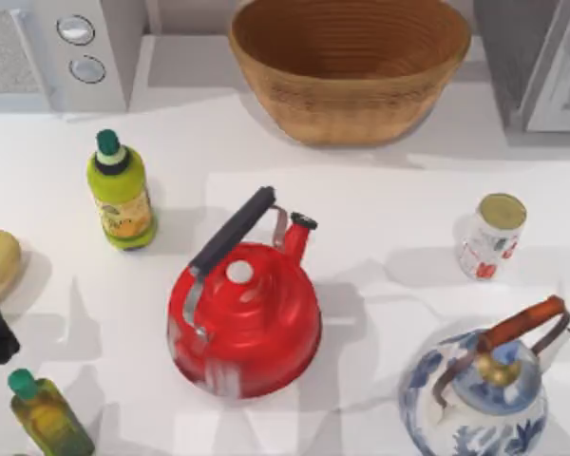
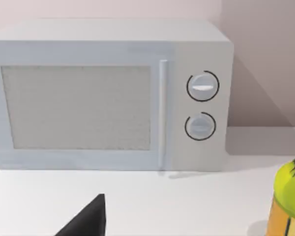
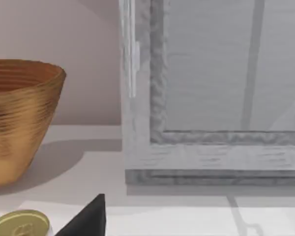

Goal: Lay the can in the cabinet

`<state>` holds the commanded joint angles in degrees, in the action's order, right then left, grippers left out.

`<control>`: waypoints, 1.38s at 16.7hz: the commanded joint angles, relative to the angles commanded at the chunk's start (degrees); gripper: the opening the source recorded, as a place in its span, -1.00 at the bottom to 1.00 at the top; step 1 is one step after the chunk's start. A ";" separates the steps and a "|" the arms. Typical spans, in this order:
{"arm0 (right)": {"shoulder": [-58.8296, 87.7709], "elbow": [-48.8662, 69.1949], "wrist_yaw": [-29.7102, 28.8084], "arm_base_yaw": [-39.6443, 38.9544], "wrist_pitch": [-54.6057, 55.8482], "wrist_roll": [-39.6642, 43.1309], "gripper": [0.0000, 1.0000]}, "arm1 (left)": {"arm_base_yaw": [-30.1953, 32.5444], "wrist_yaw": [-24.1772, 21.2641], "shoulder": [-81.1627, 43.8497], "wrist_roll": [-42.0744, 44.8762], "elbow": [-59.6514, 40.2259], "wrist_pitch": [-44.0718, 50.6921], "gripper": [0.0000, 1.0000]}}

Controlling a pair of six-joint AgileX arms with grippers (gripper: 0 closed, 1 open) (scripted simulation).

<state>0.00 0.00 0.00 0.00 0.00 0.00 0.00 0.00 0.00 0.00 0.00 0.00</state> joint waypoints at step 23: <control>81.42 42.03 -16.64 -24.03 -8.00 -22.36 1.00 | 0.00 0.00 0.00 0.00 0.00 0.00 1.00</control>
<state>81.42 42.03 -16.64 -24.03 -8.00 -22.36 0.00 0.00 0.00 0.00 0.00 0.00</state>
